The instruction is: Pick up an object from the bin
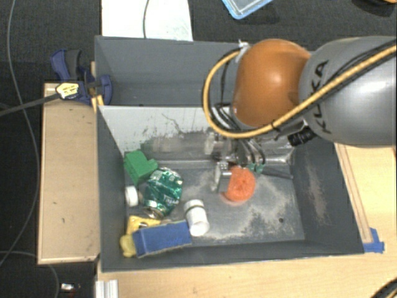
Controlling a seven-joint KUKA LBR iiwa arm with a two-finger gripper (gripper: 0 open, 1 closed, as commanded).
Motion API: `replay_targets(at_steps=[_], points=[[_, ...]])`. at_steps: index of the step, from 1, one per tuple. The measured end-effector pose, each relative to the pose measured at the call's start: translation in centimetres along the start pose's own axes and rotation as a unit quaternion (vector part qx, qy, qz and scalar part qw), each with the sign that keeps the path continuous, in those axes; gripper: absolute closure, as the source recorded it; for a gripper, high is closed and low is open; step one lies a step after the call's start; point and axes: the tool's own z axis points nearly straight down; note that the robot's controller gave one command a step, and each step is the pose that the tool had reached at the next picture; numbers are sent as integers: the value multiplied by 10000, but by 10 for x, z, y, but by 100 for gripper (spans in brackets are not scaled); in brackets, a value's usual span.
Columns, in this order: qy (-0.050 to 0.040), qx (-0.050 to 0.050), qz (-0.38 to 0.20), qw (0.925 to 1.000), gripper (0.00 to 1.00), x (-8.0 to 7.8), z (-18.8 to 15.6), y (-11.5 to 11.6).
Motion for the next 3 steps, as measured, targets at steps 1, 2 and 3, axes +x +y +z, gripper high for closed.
replay_targets(at_steps=[1, 2, 3], points=[[-29, -4, -318, 9995, 0, 0, 49, 18], [-7, -7, -643, 9979, 0, 4, 70, -30], [-24, 4, -980, 9952, 0, -10, 88, -3]])
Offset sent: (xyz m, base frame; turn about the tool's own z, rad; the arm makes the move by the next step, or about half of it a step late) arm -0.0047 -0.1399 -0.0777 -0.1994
